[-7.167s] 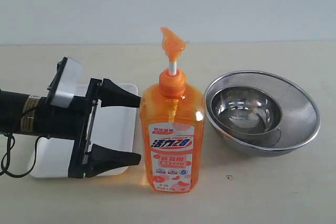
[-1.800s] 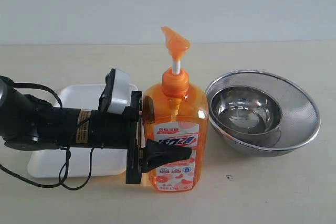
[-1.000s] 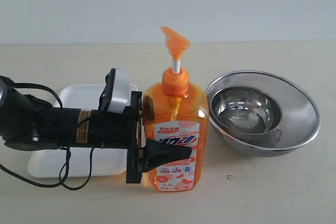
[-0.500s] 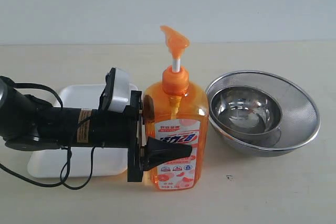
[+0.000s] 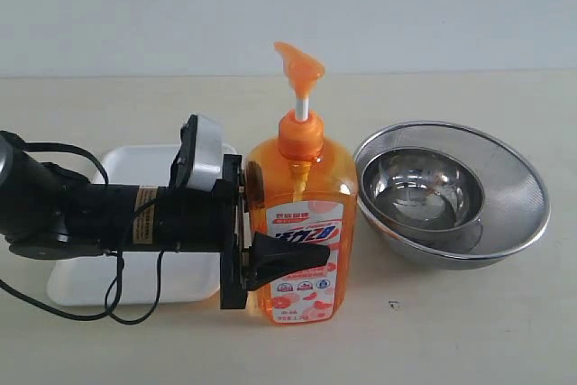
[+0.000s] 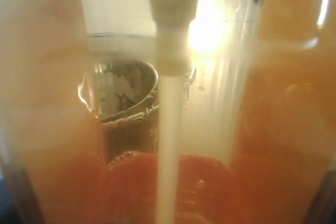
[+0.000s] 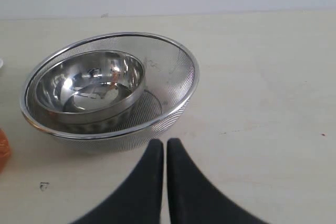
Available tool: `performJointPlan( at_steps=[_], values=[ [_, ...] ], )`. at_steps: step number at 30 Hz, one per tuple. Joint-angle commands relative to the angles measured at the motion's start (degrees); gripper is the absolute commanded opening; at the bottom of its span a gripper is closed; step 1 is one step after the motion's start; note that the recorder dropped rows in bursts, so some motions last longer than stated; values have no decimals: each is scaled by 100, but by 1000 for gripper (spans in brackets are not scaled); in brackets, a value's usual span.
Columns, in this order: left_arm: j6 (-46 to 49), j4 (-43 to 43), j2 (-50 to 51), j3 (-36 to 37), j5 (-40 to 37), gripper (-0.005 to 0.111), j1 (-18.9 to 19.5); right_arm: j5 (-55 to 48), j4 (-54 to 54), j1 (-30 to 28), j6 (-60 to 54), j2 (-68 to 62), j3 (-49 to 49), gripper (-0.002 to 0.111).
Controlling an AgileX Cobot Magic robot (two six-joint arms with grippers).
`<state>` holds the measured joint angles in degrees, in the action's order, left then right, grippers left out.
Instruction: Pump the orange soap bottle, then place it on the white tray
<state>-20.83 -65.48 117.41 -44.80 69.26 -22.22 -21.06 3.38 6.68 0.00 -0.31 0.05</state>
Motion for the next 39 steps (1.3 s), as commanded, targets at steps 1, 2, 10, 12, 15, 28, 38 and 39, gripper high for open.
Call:
performJointPlan(
  at_steps=[1,2,10,12,15,28,38,39],
  values=[
    [-32,163,4,-24,70,5,-32,73,-16,-32,0,31,-5,0],
    [-32,163,4,-24,70,5,-32,73,-16,-32,0,31,-5,0],
    [-32,150,4,-24,70,5,-32,331,-33,-32,0,31,-5,0],
    [-32,150,4,-24,70,5,-32,497,-33,-32,0,31,-5,0],
    [-32,175,4,-24,70,5,-32,913,-33,-32,0,31,-5,0],
    [-32,536,4,-24,70,5,-21,2026,100,-32,0,31,-5,0],
    [-156,442,-257,-24,70,5,-21,1894,202,-32,-190,31,-323,0],
    [-170,442,-350,-24,70,5,-21,1881,202,-32,-190,31,-334,0]
  ],
)
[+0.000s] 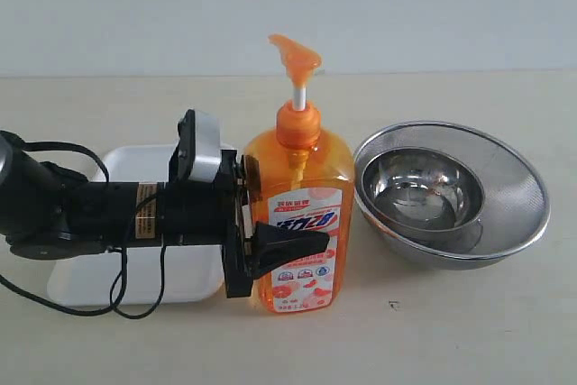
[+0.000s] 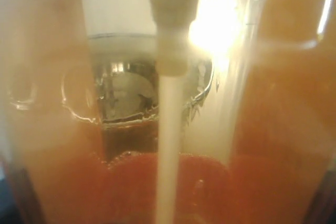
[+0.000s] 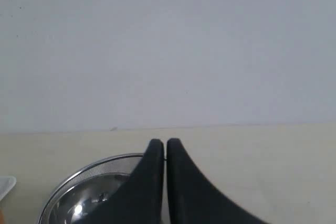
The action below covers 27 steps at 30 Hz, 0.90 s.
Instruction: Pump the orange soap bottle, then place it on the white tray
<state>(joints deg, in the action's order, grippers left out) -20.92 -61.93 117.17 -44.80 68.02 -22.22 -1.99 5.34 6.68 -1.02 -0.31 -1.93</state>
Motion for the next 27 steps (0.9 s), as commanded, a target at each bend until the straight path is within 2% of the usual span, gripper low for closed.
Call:
performJointPlan(
  at_steps=[1,9,15,21,27],
  values=[
    [-162,87,-401,-24,194,5,-21,-39,6,-32,-88,31,-136,0],
    [-293,117,-989,-24,194,5,-21,-51,6,-32,-88,13,-136,0],
    [-378,314,-1044,-24,194,5,-21,-51,6,-32,-88,13,-136,0],
    [-378,751,-1044,-24,194,5,-21,-75,6,-32,51,13,-146,0],
    [-394,1218,-1044,-24,-88,5,-33,-575,6,-32,50,13,-457,0]
  ],
)
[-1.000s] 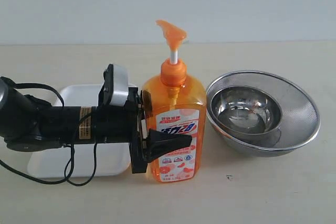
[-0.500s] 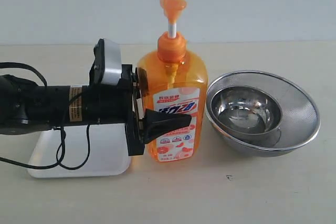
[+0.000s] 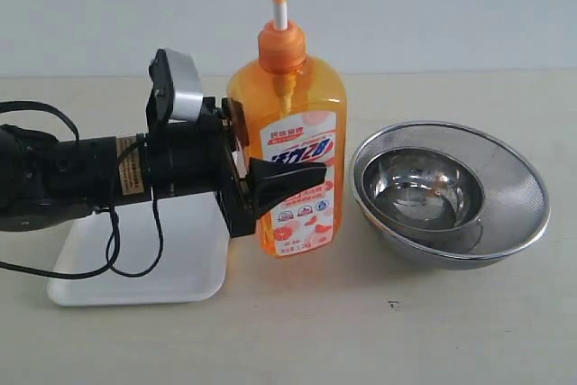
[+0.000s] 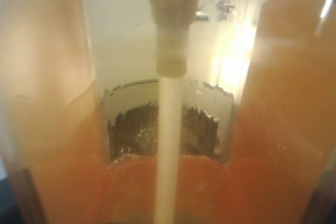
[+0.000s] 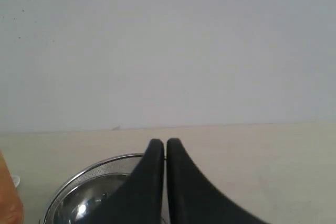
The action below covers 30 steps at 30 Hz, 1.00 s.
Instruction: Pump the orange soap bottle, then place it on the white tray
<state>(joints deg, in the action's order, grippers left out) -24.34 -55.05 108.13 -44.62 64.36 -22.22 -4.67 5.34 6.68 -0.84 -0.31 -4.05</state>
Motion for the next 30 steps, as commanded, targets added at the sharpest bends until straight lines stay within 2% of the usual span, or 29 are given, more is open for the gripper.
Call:
performJointPlan(
  at_steps=[1,8,15,20,25,30],
  values=[
    [-52,573,-141,-43,267,5,-33,-365,6,-32,32,13,-296,0],
    [-52,1348,-141,-43,-170,5,-210,-754,6,-32,5,-191,-609,0],
    [127,1883,-141,-143,-629,5,-498,-1017,-17,-32,-423,-1363,-1176,0],
    [217,2412,-141,-143,-763,5,-536,-1046,-17,-32,-564,-2226,-1694,0],
    [388,2692,-141,-143,-843,5,-536,-816,-6,-32,-491,-2932,-2144,0],
    [399,2903,-141,-143,-928,5,-536,-465,-18,-32,-491,-3024,-2240,0]
  ],
)
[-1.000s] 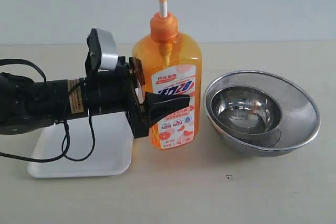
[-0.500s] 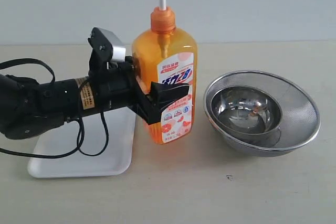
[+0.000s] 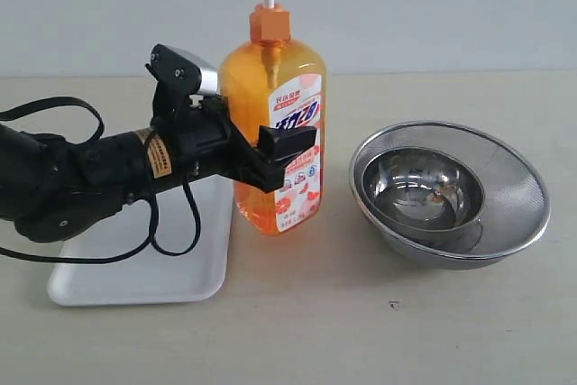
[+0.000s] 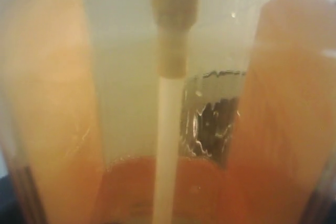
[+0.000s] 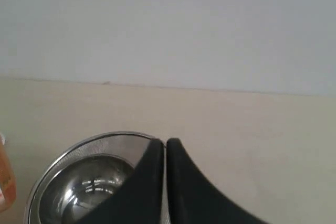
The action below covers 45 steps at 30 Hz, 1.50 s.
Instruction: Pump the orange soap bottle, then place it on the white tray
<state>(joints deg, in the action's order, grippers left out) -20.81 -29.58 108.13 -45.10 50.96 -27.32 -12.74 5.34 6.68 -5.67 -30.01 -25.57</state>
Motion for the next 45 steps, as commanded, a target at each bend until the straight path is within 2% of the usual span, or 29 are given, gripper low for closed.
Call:
performJointPlan(
  at_steps=[1,7,11,15,17,22,30,34,42,45],
  values=[
    [46,422,-141,-95,397,5,-25,469,-18,-32,-7,-53,-88,0],
    [146,662,-141,-95,344,5,-25,1058,6,-32,181,-53,-88,0],
    [249,727,-141,-95,205,5,-38,1086,6,-32,764,-53,-88,0],
    [423,923,-141,-95,128,5,-122,1101,6,-32,789,-53,-88,0],
    [487,934,-141,-143,25,5,-192,1100,-5,-32,722,-53,-88,0],
    [631,1138,-141,-503,-952,5,-319,1100,-17,-32,440,-173,-88,0],
    [762,1433,-141,-620,-917,5,-376,1098,-17,-32,60,-836,-246,0],
    [847,1444,-141,-631,-901,5,-530,1100,-17,-32,-17,-1453,-730,0],
    [1626,2322,-141,-631,-990,5,-891,1122,-17,-32,-833,-1967,-1180,0],
    [2341,3014,-141,-631,-1056,5,-1100,1097,-17,-32,-998,-2061,-1314,0]
  ],
)
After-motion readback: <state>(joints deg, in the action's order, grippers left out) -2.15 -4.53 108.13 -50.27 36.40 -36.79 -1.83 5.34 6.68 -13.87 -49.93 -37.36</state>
